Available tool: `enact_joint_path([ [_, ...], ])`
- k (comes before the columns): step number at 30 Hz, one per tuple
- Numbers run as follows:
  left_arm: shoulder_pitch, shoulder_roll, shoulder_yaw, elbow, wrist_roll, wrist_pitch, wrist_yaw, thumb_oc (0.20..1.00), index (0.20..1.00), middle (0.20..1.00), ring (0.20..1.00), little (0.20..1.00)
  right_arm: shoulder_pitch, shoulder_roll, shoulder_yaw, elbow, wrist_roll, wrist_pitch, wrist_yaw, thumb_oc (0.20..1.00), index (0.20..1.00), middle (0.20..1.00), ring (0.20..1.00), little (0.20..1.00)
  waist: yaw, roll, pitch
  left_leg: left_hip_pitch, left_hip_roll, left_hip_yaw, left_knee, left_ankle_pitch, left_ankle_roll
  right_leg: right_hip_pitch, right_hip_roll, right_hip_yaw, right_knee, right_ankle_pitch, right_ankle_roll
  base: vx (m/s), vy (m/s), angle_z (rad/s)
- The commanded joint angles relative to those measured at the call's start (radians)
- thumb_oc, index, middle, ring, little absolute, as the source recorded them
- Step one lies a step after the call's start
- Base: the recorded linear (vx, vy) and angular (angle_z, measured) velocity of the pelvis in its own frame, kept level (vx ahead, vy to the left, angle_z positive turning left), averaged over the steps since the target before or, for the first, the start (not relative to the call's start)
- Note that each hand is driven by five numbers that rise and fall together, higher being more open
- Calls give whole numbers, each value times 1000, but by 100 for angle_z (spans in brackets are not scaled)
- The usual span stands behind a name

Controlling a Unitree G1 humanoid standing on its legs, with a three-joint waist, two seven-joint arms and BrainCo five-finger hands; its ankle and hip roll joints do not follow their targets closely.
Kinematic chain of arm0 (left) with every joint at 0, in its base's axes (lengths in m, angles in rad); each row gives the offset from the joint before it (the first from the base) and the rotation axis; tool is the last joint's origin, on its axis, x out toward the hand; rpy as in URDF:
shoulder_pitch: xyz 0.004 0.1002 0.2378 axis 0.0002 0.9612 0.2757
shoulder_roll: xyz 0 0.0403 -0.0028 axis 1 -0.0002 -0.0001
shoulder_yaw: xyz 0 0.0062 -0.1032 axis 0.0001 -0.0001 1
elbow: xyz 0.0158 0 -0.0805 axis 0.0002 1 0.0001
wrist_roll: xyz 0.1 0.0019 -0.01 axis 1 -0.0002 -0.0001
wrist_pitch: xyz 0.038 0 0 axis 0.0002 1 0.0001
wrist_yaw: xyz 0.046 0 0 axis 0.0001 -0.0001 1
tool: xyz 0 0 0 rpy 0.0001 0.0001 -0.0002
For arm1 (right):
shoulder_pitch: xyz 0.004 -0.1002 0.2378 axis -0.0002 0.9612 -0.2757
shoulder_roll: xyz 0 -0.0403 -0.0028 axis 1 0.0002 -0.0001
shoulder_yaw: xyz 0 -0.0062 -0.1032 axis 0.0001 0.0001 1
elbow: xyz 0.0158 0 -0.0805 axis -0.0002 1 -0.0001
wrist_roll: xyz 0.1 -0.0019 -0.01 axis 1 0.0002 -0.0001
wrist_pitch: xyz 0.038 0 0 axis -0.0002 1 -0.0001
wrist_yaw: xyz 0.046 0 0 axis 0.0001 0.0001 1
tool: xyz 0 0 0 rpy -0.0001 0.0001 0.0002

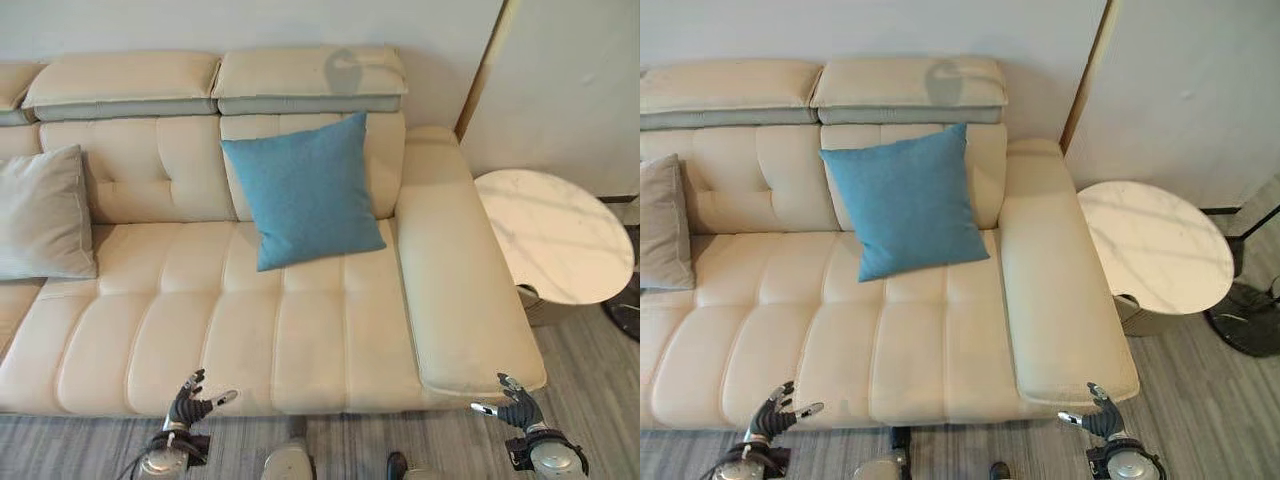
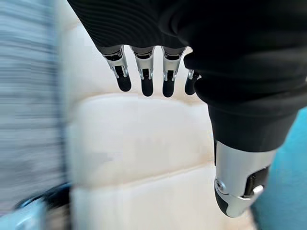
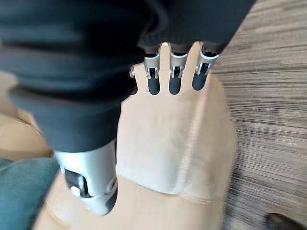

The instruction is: Pick up all the scattered cushions and arrange them neatly on the sofa.

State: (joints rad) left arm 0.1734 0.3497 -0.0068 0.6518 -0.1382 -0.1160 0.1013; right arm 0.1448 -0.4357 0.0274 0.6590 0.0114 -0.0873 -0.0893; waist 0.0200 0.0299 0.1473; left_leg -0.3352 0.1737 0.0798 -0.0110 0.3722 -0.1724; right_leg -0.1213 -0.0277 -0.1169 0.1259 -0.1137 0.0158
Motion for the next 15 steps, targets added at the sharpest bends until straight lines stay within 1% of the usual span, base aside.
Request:
enact_joint_path([
  [1, -32, 66, 6, -45, -10, -35, 16, 1000, 1000, 1000, 1000, 1000, -25, -23, -11, -67, 39, -27, -30, 1000, 1000, 1000, 1000, 1000, -23, -90, 5, -1, -145, 30, 113, -286, 91, 48, -27, 37, -108, 45, 86, -297, -73, 22],
  [2, -30, 63, 9, -47, -15, -34, 13, 1000, 1000, 1000, 1000, 1000, -23, -21, -10, -65, 41, -26, -25, 1000, 1000, 1000, 1000, 1000, -31, -99, -1, 16, -161, 24, 156, -336, 102, 33, -37, 36, -111, 64, 85, -221, -40, 5],
  [3, -29, 57, 13, -43, -20, -33, 11, 1000, 1000, 1000, 1000, 1000, -23, -17, -11, -61, 43, -24, -20, 1000, 1000, 1000, 1000, 1000, -34, -105, -4, 37, -177, 9, 182, -374, 109, 26, -42, 40, -111, 73, 83, -146, -5, 11],
  [4, -24, 51, 15, -45, -25, -33, 9, 1000, 1000, 1000, 1000, 1000, -21, -14, -10, -60, 42, -24, -16, 1000, 1000, 1000, 1000, 1000, -34, -105, -8, 75, -189, -13, 176, -403, 113, 26, -42, 44, -109, 77, 82, -66, 32, 26],
  [5, -16, 43, 16, -46, -26, -33, 8, 1000, 1000, 1000, 1000, 1000, -21, -13, -11, -59, 39, -25, -13, 1000, 1000, 1000, 1000, 1000, -36, -100, -15, 112, -196, -35, 154, -414, 115, 25, -36, 47, -109, 78, 83, -4, 64, 29],
  [6, -11, 42, 11, -50, -24, -30, 8, 1000, 1000, 1000, 1000, 1000, -24, -8, -5, -53, 35, -28, -13, 1000, 1000, 1000, 1000, 1000, -37, -94, -31, 140, -204, -60, 108, -403, 120, 20, -25, 44, -108, 82, 81, 15, 51, 10],
  [9, -15, 50, 8, -45, -20, -31, 7, 1000, 1000, 1000, 1000, 1000, -33, -7, 2, -42, 36, -25, -10, 1000, 1000, 1000, 1000, 1000, -37, -99, -40, 154, -206, -64, 83, -399, 125, 25, -20, 41, -115, 84, 80, 20, 28, -1],
  [12, -18, 61, 3, -35, -3, -26, 1, 1000, 1000, 1000, 1000, 1000, -38, -10, 8, -31, 33, -22, -8, 1000, 1000, 1000, 1000, 1000, -37, -99, -58, 194, -209, -66, 18, -389, 133, 34, -14, 39, -126, 86, 86, 25, 59, 8],
  [15, -11, 64, 6, -24, 4, -23, -5, 1000, 1000, 1000, 1000, 1000, -39, -7, 5, -21, 32, -16, -4, 1000, 1000, 1000, 1000, 1000, -35, -98, -73, 218, -212, -60, -15, -377, 136, 42, -15, 42, -125, 88, 92, 34, 67, 0],
])
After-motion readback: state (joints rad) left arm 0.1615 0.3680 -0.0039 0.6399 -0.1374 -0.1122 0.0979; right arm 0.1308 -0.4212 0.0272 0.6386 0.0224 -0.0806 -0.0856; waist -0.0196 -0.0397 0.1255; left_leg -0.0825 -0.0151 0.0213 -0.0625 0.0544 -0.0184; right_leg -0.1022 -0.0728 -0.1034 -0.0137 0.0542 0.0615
